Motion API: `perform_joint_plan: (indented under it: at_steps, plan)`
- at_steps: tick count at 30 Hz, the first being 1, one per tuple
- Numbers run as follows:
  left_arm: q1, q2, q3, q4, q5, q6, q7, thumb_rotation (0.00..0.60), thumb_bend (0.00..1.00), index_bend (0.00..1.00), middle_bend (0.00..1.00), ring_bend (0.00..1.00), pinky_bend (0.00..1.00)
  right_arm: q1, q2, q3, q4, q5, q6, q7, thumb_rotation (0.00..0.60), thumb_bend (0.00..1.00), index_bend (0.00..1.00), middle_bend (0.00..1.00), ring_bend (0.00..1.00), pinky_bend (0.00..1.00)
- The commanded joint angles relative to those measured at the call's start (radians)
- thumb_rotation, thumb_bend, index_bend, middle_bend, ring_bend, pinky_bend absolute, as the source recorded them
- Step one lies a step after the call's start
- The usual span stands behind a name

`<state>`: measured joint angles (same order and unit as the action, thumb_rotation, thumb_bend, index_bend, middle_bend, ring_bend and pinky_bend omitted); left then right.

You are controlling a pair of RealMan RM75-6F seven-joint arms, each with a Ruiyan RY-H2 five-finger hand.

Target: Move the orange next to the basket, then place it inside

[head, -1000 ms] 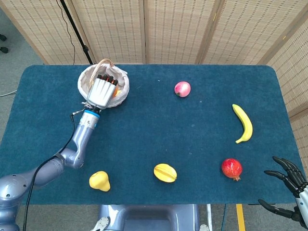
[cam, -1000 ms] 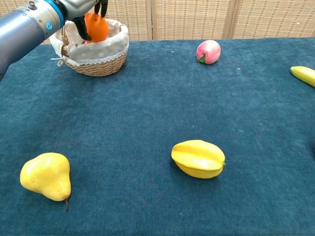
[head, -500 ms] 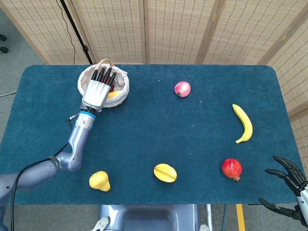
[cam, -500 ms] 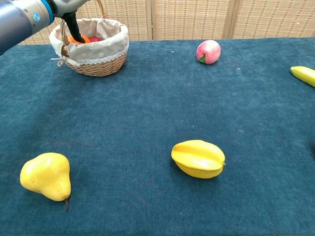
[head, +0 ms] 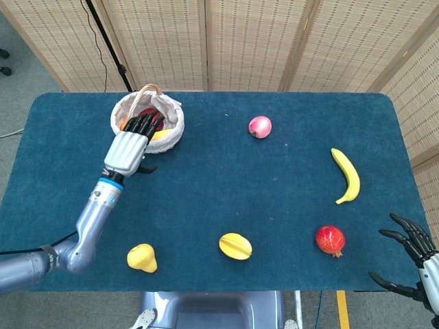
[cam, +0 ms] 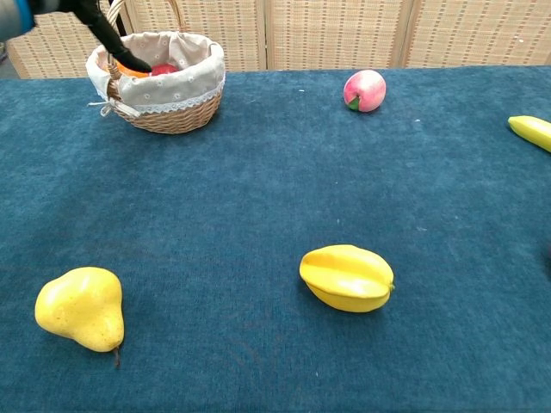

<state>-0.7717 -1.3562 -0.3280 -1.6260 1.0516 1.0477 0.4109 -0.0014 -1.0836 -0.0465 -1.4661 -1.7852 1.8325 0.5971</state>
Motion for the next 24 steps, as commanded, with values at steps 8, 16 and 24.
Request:
perform_joint_plan:
  at_steps: [8,16,24]
  plan:
    - [0.427,0.247,0.247,-0.203,0.322,0.426,-0.225,0.600,0.00,0.00,0.00,0.00,0.10,0.032,-0.055,0.082,0.030,0.158,-0.118,-0.157,0.600,0.00,0.21,0.07,0.07,0.10]
    - [0.572,0.259,0.304,-0.102,0.291,0.510,-0.341,0.600,0.00,0.00,0.00,0.00,0.10,0.046,-0.053,0.125,0.030,0.244,-0.178,-0.182,0.600,0.00,0.20,0.07,0.07,0.10]
    - [0.644,0.282,0.305,-0.086,0.241,0.537,-0.373,0.600,0.00,0.00,0.00,0.00,0.10,0.050,-0.050,0.151,0.032,0.293,-0.210,-0.183,0.600,0.00,0.21,0.07,0.06,0.10]
